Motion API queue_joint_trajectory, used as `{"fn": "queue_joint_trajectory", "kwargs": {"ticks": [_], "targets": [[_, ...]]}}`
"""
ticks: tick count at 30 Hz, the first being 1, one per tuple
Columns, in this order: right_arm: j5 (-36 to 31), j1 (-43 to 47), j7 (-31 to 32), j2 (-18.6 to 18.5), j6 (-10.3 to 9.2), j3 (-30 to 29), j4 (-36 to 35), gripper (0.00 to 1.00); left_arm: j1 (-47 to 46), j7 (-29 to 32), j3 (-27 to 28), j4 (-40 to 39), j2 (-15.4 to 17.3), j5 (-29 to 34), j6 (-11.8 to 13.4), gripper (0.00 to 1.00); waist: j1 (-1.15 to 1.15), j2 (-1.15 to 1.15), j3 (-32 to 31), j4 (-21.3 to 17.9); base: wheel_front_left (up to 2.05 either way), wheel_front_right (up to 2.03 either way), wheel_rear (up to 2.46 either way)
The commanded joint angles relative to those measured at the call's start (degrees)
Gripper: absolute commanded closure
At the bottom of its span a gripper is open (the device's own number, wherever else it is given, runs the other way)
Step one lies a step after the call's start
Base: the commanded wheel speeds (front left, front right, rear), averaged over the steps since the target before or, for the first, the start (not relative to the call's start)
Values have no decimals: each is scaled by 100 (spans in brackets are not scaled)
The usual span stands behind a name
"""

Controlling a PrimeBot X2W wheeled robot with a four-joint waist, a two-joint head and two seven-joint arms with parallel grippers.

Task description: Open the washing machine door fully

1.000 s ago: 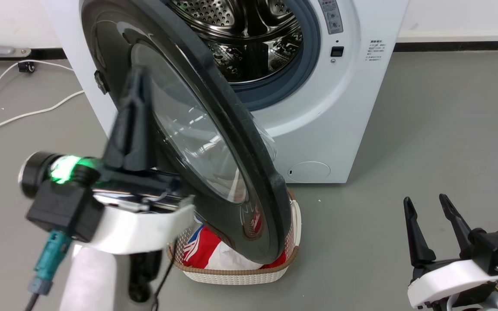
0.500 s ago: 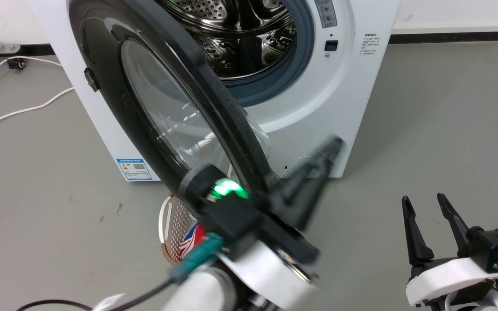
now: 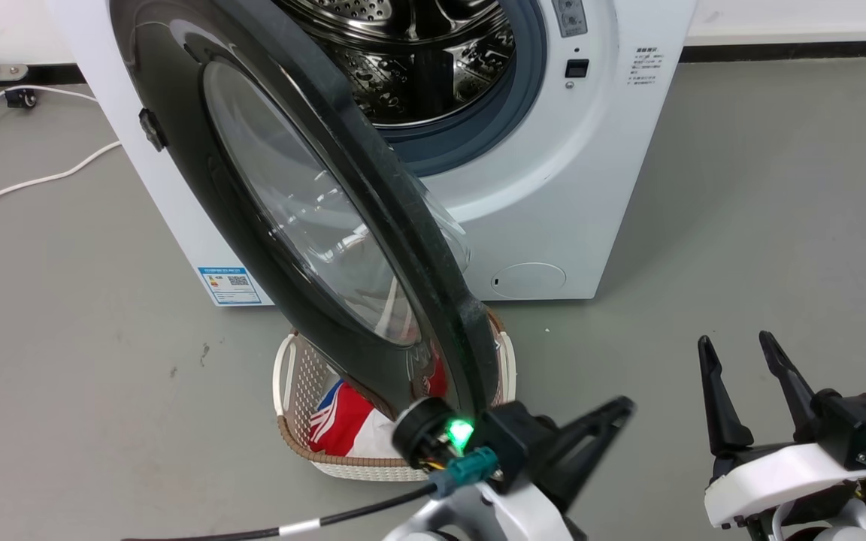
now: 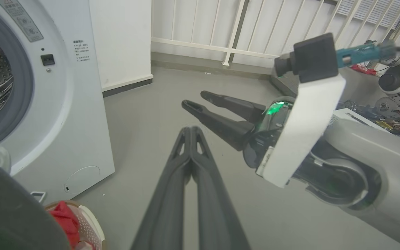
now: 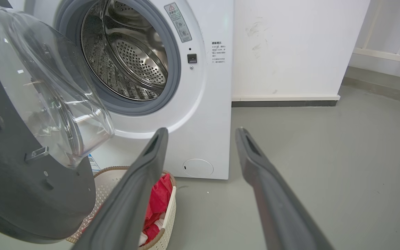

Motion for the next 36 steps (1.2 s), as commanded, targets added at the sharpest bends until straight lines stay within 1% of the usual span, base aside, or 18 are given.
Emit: {"fn": "queue_joint_trajectory", "kwargs": {"ticks": [1, 5, 6, 7, 11, 16, 20, 28, 29, 31, 33, 36], "targets": [[28, -54, -31, 19, -1, 0, 23, 0, -30, -70, 85, 152, 39, 51, 66, 100, 0, 0, 15, -13, 0, 0, 0], [41, -83, -48, 20, -1, 9, 70, 0, -160, -347, 360, 589, 30, 123, 319, 100, 0, 0, 37, -46, 0, 0, 0], [47, -94, -57, 22, -1, 8, 95, 0, -202, -474, 496, 751, 30, 126, 432, 100, 0, 0, 46, -60, 0, 0, 0], [54, -100, -57, 22, -1, 13, 103, 0, -222, -529, 558, 815, 31, 131, 492, 100, 0, 0, 49, -67, 0, 0, 0], [88, -108, -71, 25, -1, -3, 152, 0, -238, -770, 812, 982, 53, 150, 750, 100, 0, 0, 65, -67, 0, 0, 0], [103, -97, -71, 27, -1, 10, 205, 0, -54, -895, 975, 1013, 149, 109, 948, 100, 0, 0, 35, -53, 0, 0, 0], [116, -71, -76, 28, -1, -31, 220, 0, 114, -940, 1001, 963, 225, 92, 1027, 100, 0, 0, 10, -17, 0, 0, 0], [141, -68, -57, 29, -1, -75, 234, 0, 499, -882, 1044, 613, 447, 95, 1228, 100, 0, 0, 4, 148, 0, 0, 0], [140, -54, -50, 28, -1, -99, 222, 0, 589, -896, 1086, 505, 495, 86, 1293, 100, 0, 0, 8, 211, 0, 0, 0], [128, -46, -45, 29, 0, -106, 217, 0, 626, -902, 1091, 457, 526, 99, 1317, 100, 0, 0, 4, 243, 0, 0, 0], [73, -34, 7, 28, -1, -157, 166, 0, 893, -855, 1034, 34, 676, 198, 1457, 100, 0, 0, 37, 533, 0, 0, 0], [60, -52, 29, 27, -1, -184, 138, 0, 974, -860, 1060, -91, 720, 210, 1538, 100, 0, 0, 66, 684, 0, 0, 0]]}}
